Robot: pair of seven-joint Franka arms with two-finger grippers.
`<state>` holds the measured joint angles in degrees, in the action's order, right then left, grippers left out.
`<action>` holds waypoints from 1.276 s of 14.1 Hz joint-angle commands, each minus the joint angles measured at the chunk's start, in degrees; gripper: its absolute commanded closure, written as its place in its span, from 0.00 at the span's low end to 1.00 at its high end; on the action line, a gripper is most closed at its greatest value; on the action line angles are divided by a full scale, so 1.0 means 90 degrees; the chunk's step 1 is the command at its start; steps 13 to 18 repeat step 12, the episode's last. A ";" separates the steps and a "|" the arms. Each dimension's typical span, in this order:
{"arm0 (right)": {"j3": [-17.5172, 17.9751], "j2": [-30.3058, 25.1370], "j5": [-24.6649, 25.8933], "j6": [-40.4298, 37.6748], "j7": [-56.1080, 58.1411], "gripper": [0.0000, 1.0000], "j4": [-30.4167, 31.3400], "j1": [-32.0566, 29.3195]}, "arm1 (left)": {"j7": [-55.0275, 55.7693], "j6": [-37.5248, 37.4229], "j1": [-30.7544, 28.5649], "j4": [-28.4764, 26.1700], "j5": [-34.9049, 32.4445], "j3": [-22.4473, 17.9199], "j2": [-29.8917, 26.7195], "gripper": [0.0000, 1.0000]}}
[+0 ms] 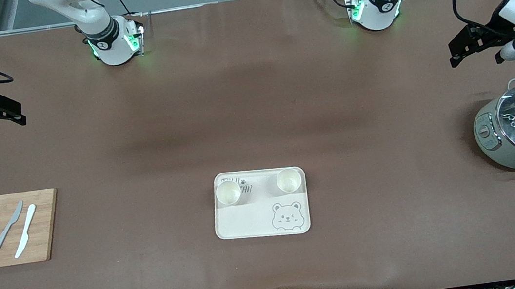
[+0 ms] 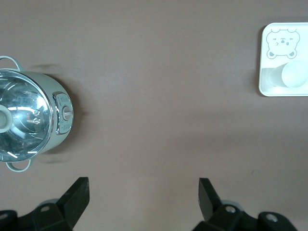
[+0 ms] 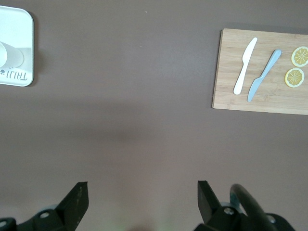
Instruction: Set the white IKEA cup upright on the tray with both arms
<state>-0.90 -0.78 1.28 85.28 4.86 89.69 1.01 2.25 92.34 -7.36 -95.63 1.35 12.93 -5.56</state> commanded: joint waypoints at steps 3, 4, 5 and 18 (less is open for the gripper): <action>0.0081 0.0018 0.0023 -0.0081 -0.0091 0.00 -0.0073 -0.0122 | -0.0104 -0.0084 -0.0002 0.0186 -0.0023 0.0048 0.0110 0.00; 0.0081 0.0028 0.0023 -0.0071 -0.0091 0.00 -0.0073 -0.0132 | -0.0104 -0.0084 -0.0002 0.0186 -0.0023 0.0048 0.0110 0.00; 0.0081 0.0028 0.0023 -0.0081 -0.0091 0.00 -0.0054 -0.0132 | -0.0104 -0.0084 -0.0002 0.0186 -0.0023 0.0048 0.0110 0.00; 0.0071 0.0028 0.0023 -0.0081 -0.0091 0.00 -0.0054 -0.0132 | -0.0104 -0.0084 0.0007 0.0225 -0.0023 0.0058 0.0188 0.00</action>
